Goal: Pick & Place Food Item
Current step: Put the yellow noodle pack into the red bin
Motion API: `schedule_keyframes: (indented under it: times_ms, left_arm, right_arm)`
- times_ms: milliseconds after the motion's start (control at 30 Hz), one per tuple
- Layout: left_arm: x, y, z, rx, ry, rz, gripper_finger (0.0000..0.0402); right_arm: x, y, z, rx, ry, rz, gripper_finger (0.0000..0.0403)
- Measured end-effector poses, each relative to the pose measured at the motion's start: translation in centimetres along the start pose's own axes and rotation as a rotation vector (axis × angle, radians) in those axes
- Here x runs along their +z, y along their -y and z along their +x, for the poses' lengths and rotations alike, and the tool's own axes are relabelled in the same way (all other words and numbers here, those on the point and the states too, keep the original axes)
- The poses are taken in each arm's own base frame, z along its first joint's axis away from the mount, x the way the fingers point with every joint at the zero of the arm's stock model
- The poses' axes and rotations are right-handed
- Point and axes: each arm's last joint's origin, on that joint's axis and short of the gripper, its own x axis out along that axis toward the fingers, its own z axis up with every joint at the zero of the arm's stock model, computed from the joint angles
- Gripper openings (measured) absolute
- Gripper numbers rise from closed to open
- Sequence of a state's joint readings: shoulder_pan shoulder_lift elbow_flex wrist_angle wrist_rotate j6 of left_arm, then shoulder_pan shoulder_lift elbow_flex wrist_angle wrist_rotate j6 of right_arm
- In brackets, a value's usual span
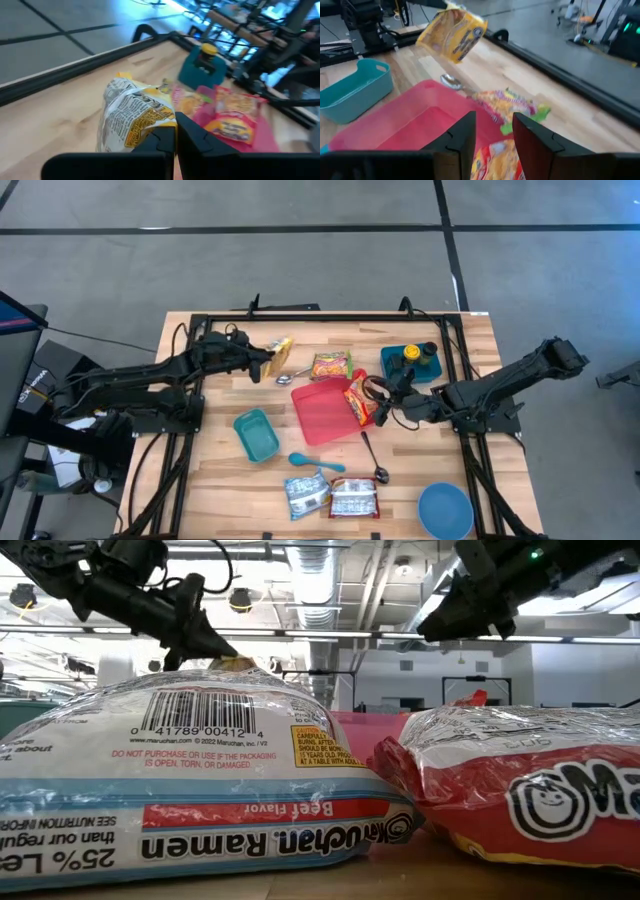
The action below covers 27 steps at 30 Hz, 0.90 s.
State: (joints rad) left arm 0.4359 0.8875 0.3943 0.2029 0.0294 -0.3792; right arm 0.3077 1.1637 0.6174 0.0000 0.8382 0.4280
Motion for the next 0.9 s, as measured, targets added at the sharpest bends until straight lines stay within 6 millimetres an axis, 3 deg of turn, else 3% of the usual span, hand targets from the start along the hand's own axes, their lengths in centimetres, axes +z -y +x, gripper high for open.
schedule_keyframes:
  times_ms: [267,600,900]
  left_arm:
    - [0.7,0.8,-0.6,-0.187,0.015,0.010,0.0000]
    - [0.9,3.3,-1.0,-0.460,0.042,0.063,0.0000]
    - [0.2,5.6,-1.0,-0.603,0.047,0.148,0.0000]
  right_arm:
    - [1.0,0.7,1.1,0.002,0.033,-0.031,0.0122]
    - [2.2,1.0,2.0,0.183,0.066,-0.072,0.0122]
    - [3.1,0.8,2.2,0.357,0.110,-0.056,0.0122]
